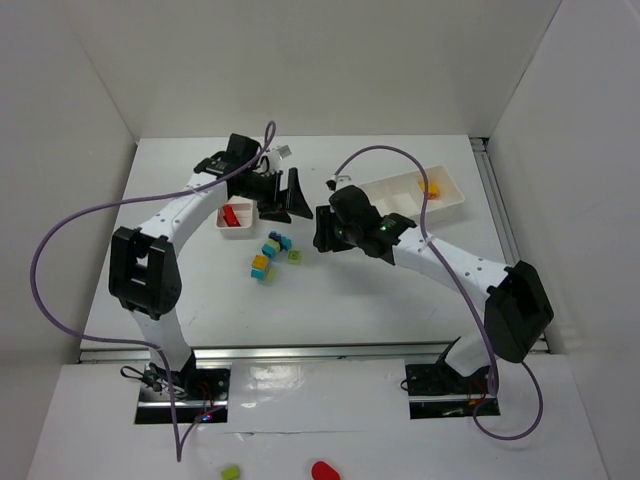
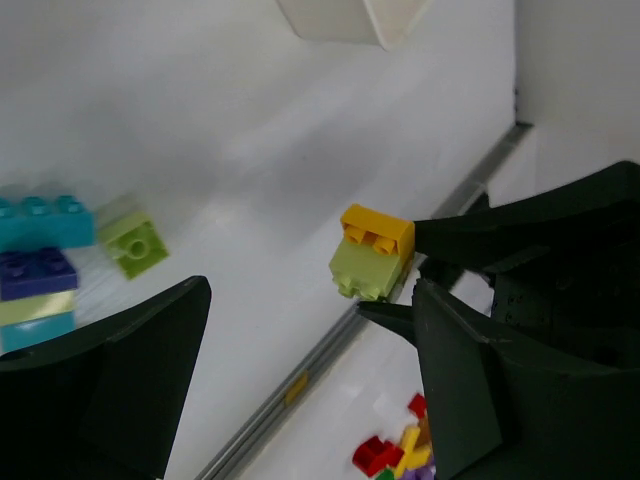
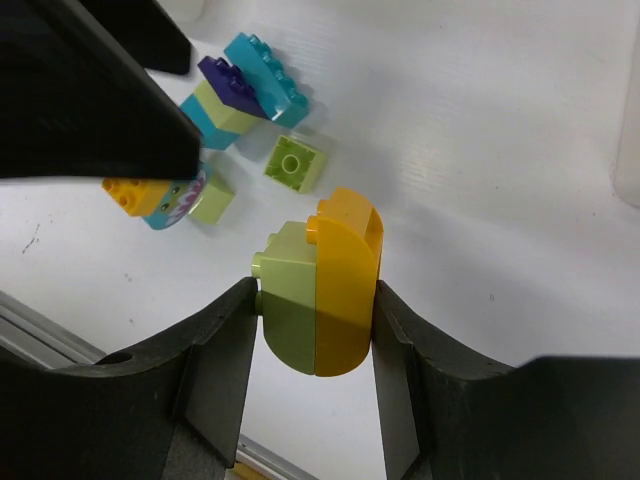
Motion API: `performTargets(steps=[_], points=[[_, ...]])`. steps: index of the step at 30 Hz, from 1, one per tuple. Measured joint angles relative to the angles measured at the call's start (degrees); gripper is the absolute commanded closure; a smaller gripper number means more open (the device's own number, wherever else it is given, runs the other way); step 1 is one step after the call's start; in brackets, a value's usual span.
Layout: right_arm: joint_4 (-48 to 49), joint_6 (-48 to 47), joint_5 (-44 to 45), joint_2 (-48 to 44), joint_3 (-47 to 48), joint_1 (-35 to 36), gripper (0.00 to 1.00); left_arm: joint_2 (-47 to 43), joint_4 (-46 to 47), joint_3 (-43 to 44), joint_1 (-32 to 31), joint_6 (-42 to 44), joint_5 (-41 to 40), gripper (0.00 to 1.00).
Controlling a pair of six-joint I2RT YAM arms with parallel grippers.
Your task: Sort the legos into containers by color
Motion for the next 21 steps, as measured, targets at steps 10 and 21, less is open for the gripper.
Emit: performTargets(steps=[10, 21], points=[[1.86, -3.32, -4.7, -0.68, -0.98, -0.79, 0.59, 2.03, 7.04, -6.56, 0.13, 0.15, 19.08, 0.15], [1.99, -4.76, -5.11, -0.68, -0.98, -1.27, 0.59, 7.65, 8.72, -7.41, -0.85, -0.57, 24.06, 0.34]])
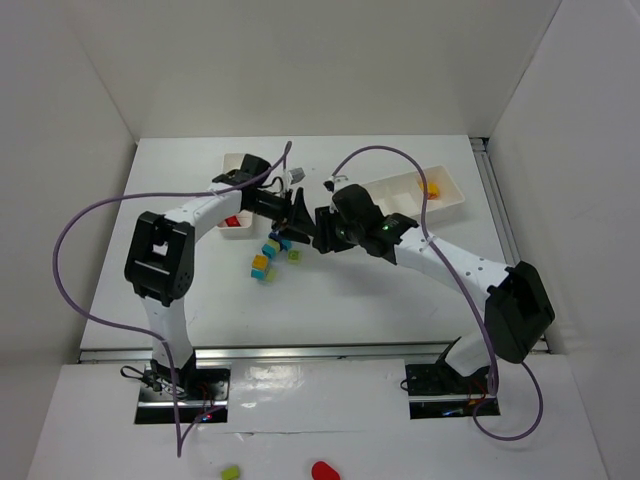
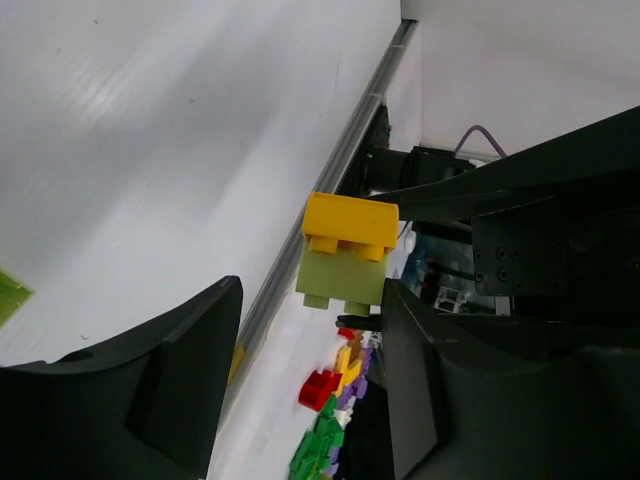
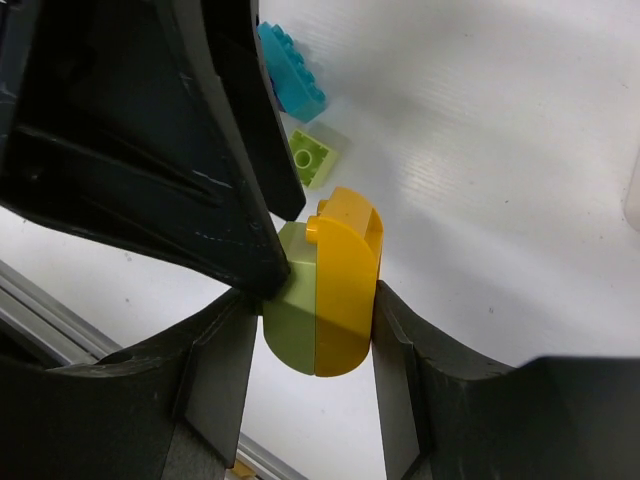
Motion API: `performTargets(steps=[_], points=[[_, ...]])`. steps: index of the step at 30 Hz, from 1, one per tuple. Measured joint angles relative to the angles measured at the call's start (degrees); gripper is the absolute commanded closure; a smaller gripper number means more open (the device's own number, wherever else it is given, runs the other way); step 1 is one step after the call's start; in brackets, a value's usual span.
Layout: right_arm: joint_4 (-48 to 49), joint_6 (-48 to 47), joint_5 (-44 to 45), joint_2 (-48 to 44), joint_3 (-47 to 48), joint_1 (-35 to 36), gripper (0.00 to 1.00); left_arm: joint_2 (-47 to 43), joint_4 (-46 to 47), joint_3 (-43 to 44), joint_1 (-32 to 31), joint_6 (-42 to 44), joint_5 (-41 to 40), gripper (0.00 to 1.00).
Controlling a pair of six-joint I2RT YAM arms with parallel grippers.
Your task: Sort the legos into containers by color
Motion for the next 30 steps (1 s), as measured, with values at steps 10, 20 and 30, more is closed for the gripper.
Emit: performTargets(steps=[10, 20, 30], points=[[-0.04, -0.48, -0.13, 1.14, 0.0, 0.0, 0.59, 2.6, 0.66, 0.39, -0.48, -1.49, 3.74, 0.61], [0.46, -0.5, 0.42, 2.27, 0.48, -0.37, 0.55, 4.07, 1.77, 1.68, -0.33, -2.12, 3.87, 1.0], [1.18, -0.24, 1.2, 2.97, 1.16, -0.59, 0.06, 4.2, 1.81, 2.45, 0.52, -3.58, 3.76, 1.0]])
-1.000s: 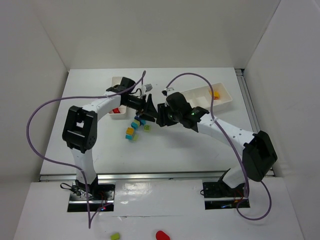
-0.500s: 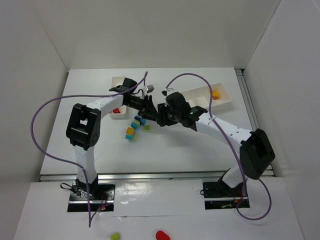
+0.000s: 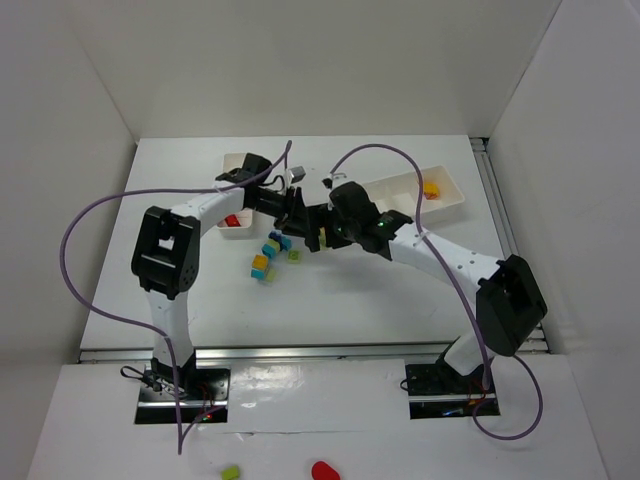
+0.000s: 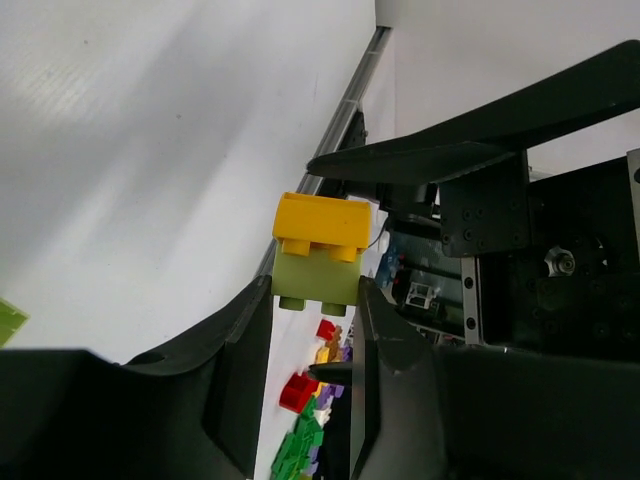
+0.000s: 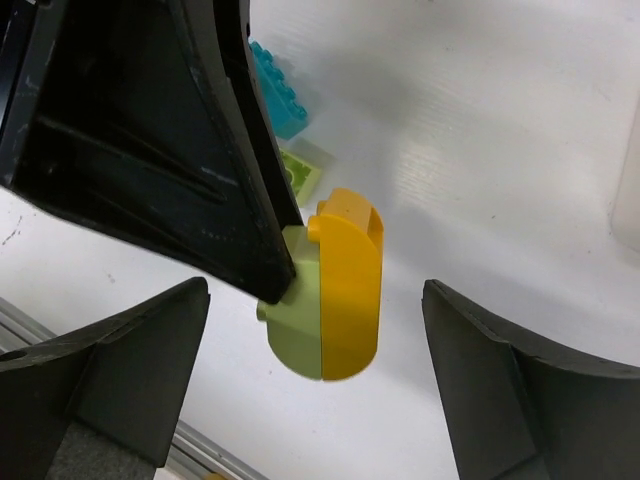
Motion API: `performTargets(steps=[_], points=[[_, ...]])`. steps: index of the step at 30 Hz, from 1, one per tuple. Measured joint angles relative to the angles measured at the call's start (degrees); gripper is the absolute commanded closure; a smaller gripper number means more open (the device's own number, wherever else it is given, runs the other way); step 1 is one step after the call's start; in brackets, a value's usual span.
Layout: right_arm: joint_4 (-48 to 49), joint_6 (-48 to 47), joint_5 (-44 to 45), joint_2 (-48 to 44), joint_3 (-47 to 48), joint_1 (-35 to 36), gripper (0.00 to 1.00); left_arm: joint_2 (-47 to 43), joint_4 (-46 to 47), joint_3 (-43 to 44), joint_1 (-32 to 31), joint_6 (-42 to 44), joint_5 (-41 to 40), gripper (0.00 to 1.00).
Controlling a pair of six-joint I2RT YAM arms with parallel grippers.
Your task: Sort the legos into containers by color
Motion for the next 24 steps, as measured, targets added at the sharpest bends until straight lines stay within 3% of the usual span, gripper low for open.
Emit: performTargets(steps=[6, 10, 16, 24], points=[[-0.26, 0.28, -1.22, -0.79, 0.5, -1.75, 0.1, 0.48, -0.02, 0.52, 2.34, -0.11, 0.0, 1.0], [0.79, 1.62, -7.65, -4.63, -0.87, -8.41, 0.11, 0.61, -0.09, 1.22, 3.65, -0.13, 0.11, 1.0], [8.24, 4.83, -28.74, -6.97, -3.17, -21.4, 0.12, 0.61, -0.31, 2.64, 4.42, 0.55, 1.62, 1.0], [17.35, 7.8, -50.29, 2.38, -4.13, -21.9, 0.07, 0.59, -1.16, 2.86, 4.39, 3.1, 3.72, 1.0]])
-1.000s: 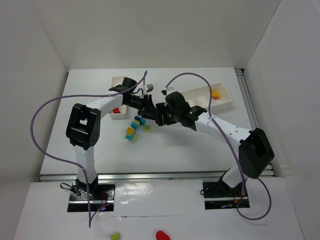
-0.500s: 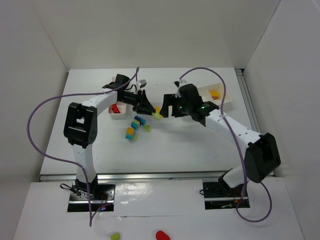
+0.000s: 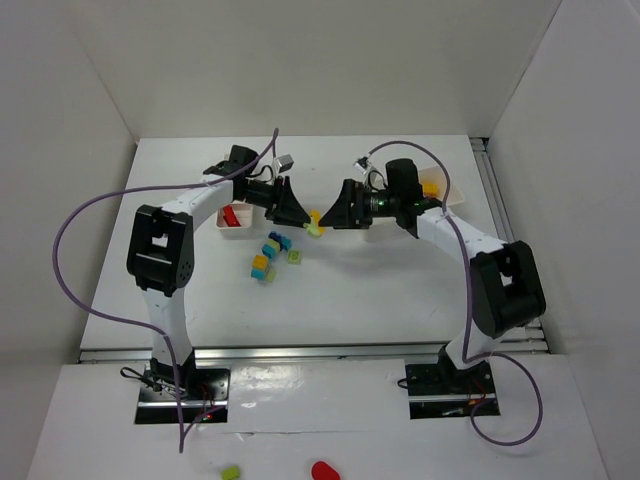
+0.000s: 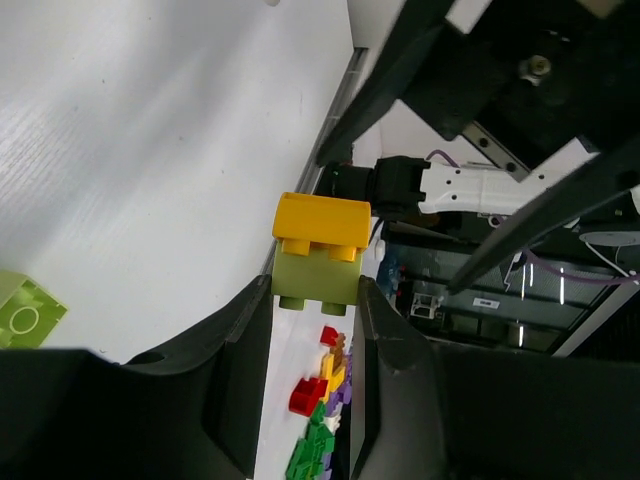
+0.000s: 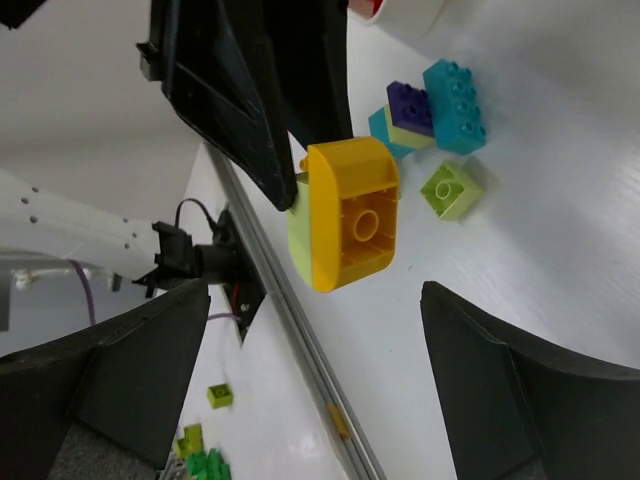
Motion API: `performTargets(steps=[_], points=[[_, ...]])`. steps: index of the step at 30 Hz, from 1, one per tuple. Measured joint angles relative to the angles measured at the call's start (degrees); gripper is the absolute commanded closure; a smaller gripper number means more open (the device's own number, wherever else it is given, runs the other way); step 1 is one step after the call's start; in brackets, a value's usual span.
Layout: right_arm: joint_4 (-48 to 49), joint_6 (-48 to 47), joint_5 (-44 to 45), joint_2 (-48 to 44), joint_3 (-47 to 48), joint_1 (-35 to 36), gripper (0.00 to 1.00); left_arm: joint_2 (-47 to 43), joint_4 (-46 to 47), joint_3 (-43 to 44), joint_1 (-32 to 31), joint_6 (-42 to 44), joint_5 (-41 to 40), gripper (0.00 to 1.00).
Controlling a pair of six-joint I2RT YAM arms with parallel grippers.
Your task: Sort the legos into containers by color
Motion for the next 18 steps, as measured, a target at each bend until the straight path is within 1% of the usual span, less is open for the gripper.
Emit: performTargets(steps=[3, 4, 7, 11, 12, 15, 16, 18], points=[[0.74, 0.09, -3.45, 2.8, 0.0, 0.0, 0.08, -0.09, -0.46, 0.0, -0.02, 0.66, 0.72, 1.0], [0.87, 0.13, -4.22, 3.39, 0.0, 0.0, 0.12, -0.11, -0.5, 0.0, -0.02, 1.11, 1.05, 1.0], [1.9, 0.2, -6.29, 4.11, 0.0, 0.0, 0.13, -0.39, -0.74, 0.0, -0.02, 1.75, 1.55, 1.0], [5.51, 1.49, -8.72, 5.35, 0.0, 0.0, 0.2, -1.42, -0.96, 0.0, -0.02, 2.97, 2.56, 1.0], [6.49, 2.05, -9.31, 5.55, 0.0, 0.0, 0.24, -1.7, -1.03, 0.0, -0.02, 3.08, 2.82, 1.0], [9.55, 3.85, -11.04, 6.82, -0.02, 0.0, 0.3, -2.34, -1.05, 0.0, -0.24, 3.34, 3.34, 1.0], [10.86, 4.5, -11.67, 7.19, -0.15, 0.0, 0.34, -2.49, -1.07, 0.0, -0.26, 3.43, 3.61, 1.0], [13.05, 6.14, -12.66, 7.72, -0.63, 0.0, 0.36, -2.69, -1.09, 0.0, -0.35, 4.0, 3.89, 1.0]])
